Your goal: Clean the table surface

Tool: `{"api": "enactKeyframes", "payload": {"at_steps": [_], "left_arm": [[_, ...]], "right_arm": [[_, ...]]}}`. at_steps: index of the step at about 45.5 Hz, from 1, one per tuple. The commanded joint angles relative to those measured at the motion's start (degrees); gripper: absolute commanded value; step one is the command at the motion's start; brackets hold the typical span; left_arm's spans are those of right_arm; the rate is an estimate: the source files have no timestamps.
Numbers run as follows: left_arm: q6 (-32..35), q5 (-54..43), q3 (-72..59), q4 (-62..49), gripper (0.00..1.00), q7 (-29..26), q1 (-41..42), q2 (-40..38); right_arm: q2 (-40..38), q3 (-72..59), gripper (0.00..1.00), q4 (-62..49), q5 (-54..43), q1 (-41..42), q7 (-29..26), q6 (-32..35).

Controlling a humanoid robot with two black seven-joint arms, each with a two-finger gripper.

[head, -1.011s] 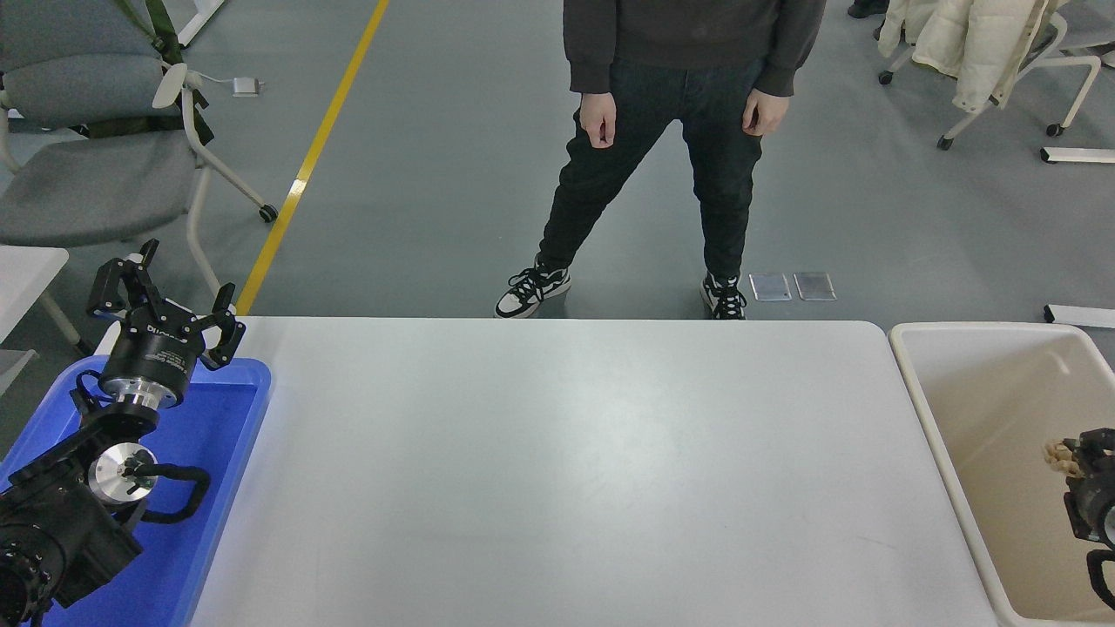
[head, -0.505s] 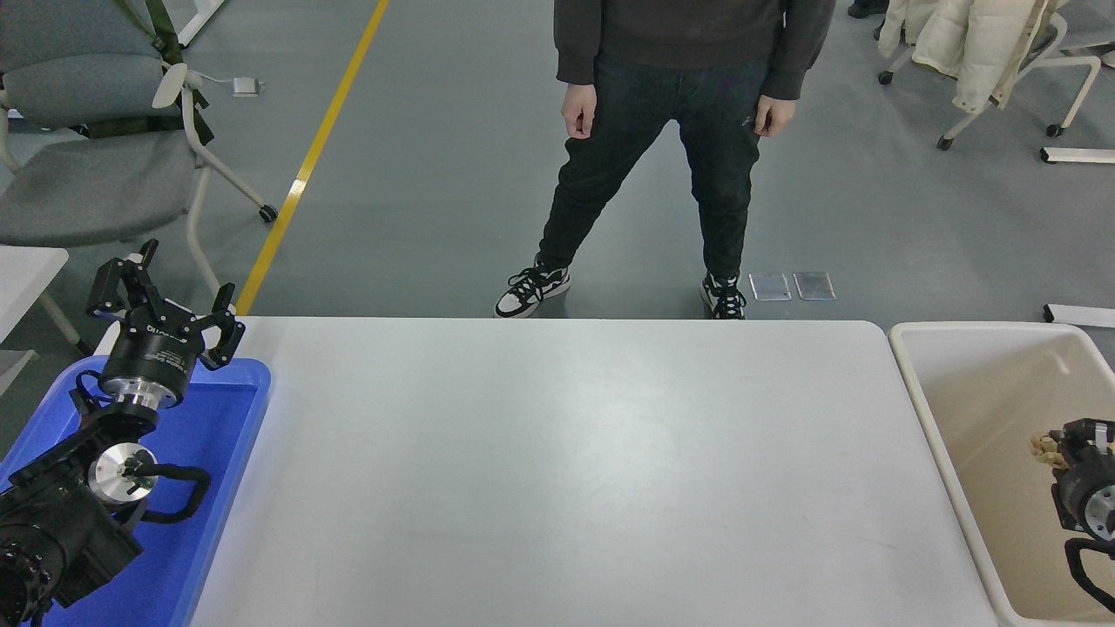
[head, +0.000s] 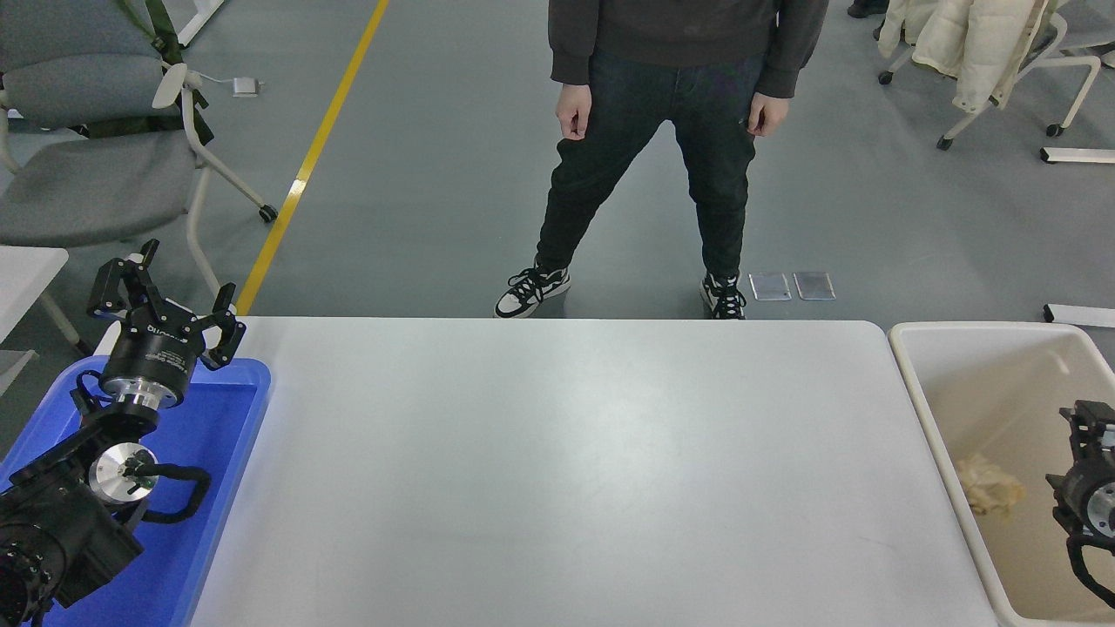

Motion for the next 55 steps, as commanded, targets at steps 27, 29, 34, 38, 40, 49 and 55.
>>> {"api": "enactKeyframes", "payload": {"at_steps": [27,29,34,38,40,49,55], "left_arm": [[-0.06,0.00,0.00,-0.03,1.00,0.00,0.00,0.05],[-0.06,-0.09,0.00,-0.03,1.00,0.00,0.00,-0.04],[-0.06,-0.09,0.00,-0.03,1.00,0.00,0.00,-0.04],[-0.06,0.00,0.00,0.06,1.00,0.00,0.00,-0.04],[-0.06,0.00,0.00,-0.03,1.00,0.00,0.00,-0.04],[-0.15,0.00,0.00,-0.03,1.00,0.00,0.00,-0.04],[-0.06,0.00,0.00,0.06,1.00,0.00,-0.08,-0.04]], "right_arm": [[-2.52,47.74,1.00,41.44,-4.38,-11.56,5.20,9.20],[-0.94,50.30,1.00,45.32,-8.59,-13.23,5.20,8.93],[5.12,52.06,1.00,47.79,-20.81,-14.30,5.46,7.62],[9.17,53.20,1.00,47.62,-25.65,-14.30,7.82,4.55],[10.49,53.30,1.00,47.44,-26.71,-13.95,9.67,3.05],[15.33,54.17,1.00,45.43,-29.70,-12.54,16.09,1.55],[15.41,55.05,1.00,43.40,-30.41,-12.54,17.32,1.55]]}}
